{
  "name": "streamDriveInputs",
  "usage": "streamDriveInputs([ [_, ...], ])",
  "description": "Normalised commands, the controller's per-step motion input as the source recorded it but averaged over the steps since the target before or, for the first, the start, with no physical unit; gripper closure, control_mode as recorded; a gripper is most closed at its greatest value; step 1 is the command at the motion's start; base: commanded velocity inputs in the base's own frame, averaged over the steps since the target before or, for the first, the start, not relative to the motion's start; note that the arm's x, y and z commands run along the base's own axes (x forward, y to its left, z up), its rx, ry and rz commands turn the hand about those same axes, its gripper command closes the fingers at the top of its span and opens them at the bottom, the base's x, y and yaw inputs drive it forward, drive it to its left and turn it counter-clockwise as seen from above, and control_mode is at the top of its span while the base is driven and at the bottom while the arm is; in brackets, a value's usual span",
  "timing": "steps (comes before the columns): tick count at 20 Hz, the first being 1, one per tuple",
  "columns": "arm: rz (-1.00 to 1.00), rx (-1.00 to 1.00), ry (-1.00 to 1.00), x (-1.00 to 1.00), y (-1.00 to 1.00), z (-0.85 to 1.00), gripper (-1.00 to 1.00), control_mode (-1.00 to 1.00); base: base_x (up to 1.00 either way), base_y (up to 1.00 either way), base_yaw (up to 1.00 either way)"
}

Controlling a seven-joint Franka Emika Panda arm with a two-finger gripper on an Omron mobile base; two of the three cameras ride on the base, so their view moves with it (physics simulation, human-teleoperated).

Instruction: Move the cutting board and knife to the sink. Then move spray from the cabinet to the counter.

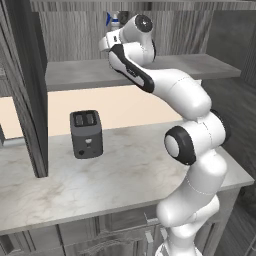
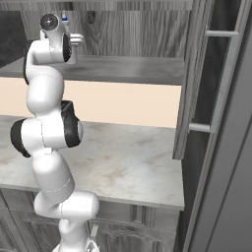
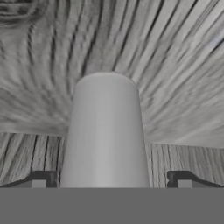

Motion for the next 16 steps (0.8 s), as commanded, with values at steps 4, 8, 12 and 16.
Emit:
streamDriveInputs([
  [4, 0.0, -0.02, 0.0, 0.16, 0.04, -0.06, -1.0, -1.0, 0.0, 0.0, 0.0],
  [8, 0.0, -0.02, 0.0, 0.11, 0.03, -0.05, -1.0, -1.0, 0.0, 0.0, 0.0],
  [12, 0.0, 0.0, 0.0, 0.02, 0.01, 0.0, 1.0, -1.0, 0.0, 0.0, 0.0],
  [16, 0.0, 0.0, 0.0, 0.0, 0.0, 0.0, 1.0, -1.0, 0.0, 0.0, 0.0],
])
